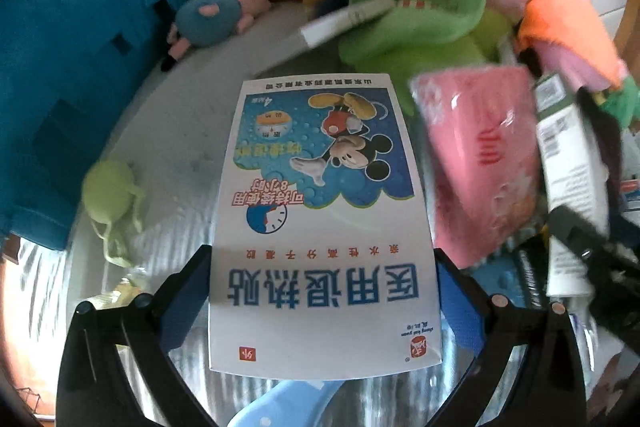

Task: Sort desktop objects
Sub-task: 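Grasp Mickey medical patch box with left tool while right tool grasps white box, then lift and carry both boxes over the blue crate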

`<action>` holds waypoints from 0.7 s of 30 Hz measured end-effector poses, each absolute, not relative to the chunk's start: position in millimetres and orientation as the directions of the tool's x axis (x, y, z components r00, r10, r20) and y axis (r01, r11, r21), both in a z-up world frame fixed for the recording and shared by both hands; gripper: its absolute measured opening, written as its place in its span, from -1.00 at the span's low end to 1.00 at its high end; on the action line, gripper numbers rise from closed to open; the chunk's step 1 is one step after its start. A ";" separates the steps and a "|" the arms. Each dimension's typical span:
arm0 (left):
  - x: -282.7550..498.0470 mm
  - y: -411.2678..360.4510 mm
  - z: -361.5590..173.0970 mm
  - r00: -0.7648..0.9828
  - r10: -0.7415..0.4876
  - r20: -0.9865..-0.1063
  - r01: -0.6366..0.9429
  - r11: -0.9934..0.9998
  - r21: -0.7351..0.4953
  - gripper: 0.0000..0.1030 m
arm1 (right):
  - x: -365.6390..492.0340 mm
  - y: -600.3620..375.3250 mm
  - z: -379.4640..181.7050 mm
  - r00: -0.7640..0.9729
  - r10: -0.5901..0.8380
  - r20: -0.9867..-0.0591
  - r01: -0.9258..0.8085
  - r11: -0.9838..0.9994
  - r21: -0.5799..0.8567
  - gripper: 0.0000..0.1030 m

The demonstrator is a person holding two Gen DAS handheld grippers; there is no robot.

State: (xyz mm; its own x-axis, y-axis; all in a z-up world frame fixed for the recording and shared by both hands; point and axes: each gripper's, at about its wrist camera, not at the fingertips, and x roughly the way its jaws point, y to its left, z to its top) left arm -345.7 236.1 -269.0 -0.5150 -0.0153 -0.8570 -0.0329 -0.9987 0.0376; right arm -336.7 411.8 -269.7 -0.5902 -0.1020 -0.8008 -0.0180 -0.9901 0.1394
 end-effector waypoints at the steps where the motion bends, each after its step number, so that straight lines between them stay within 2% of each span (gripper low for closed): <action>1: -343.9 234.6 -263.5 -0.525 -0.012 -0.851 -0.035 -0.999 0.036 1.00 | -332.8 409.8 -266.3 -0.592 -0.103 -0.800 -0.016 -0.990 0.139 0.71; 11: -313.3 219.2 -207.6 -0.617 0.020 -0.787 -0.050 -0.999 0.014 1.00 | -299.9 392.8 -210.8 -0.668 -0.097 -0.738 0.001 -0.992 0.129 0.70; 21: -282.9 195.2 -136.1 -0.718 -0.014 -0.696 0.015 -1.000 0.006 1.00 | -288.1 369.4 -142.9 -0.751 -0.148 -0.644 0.089 -0.988 0.123 0.70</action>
